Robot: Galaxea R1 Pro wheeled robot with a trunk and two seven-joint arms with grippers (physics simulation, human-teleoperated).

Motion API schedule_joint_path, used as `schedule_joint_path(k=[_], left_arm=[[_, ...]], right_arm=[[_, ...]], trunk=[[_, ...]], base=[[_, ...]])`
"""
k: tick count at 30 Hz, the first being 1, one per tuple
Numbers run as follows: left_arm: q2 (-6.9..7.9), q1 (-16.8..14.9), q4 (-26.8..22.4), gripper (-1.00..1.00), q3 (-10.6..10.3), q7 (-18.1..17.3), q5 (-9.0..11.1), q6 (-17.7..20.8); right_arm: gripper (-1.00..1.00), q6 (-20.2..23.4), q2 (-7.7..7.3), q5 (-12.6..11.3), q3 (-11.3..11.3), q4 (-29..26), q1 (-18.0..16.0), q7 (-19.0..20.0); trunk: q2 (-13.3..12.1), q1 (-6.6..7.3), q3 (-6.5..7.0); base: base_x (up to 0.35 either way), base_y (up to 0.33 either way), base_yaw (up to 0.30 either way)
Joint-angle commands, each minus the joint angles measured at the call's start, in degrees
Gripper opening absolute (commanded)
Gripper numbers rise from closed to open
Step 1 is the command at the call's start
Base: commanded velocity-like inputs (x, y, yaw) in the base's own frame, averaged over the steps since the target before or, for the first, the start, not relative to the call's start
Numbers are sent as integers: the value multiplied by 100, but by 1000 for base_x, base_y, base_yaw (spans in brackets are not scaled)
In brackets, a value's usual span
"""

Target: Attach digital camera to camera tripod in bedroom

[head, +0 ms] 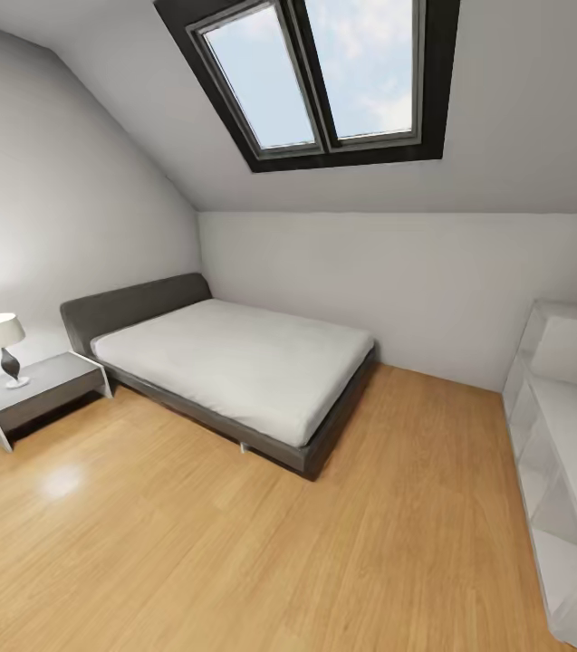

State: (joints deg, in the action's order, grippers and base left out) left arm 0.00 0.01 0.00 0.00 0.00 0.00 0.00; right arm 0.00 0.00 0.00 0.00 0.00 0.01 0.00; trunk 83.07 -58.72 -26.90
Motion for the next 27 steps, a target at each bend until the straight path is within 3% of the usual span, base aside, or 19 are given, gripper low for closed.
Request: schedule_joint_path(k=[1, 3, 27], left_arm=[[-33, -10, -33, 100, 33, -9, 33, -33], [-89, -1, -98, 100, 57, -9, 44, -98], [-50, 9, -202, 100, 70, -9, 44, -341]], right_arm=[[100, 11, -13, -33, -33, 9, -19, -9], [100, 1, -7, -8, -18, 9, -19, -9], [100, -12, 17, 37, 17, 9, -18, 23]], trunk=[[1, 0, -3], [1, 0, -3], [1, 0, -3]], base=[[0, 0, 0], [0, 0, 0], [0, 0, 0]])
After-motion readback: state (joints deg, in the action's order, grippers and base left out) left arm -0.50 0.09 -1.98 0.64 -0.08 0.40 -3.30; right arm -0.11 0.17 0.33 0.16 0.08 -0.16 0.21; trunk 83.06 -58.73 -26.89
